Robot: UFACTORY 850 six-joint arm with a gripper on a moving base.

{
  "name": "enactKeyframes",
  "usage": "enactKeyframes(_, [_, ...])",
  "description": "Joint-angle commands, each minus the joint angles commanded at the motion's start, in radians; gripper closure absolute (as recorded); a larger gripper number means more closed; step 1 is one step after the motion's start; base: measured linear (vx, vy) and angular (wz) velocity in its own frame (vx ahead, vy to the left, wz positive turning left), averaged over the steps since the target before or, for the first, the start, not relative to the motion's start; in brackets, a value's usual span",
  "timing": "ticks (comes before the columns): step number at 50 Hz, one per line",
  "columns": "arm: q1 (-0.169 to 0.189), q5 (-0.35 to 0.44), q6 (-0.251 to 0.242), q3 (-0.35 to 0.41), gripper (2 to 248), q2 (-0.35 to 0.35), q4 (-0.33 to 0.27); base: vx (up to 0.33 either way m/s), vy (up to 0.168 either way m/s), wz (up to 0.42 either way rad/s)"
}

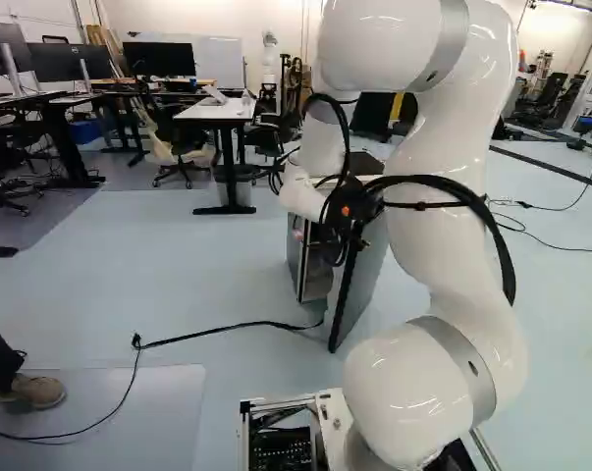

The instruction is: Open the fridge door

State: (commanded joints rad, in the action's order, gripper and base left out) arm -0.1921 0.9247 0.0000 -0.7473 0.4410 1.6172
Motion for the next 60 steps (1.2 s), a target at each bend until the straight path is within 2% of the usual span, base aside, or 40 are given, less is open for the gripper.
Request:
enactKeyframes(36, [0.077, 0.015, 0.0, 0.125, 3, -0.077, 0.231, 0.0, 0.0, 0.0])
enactKeyframes(60, [0.083, 0.018, 0.0, 0.128, 3, -0.079, 0.25, 0.0, 0.0, 0.0])
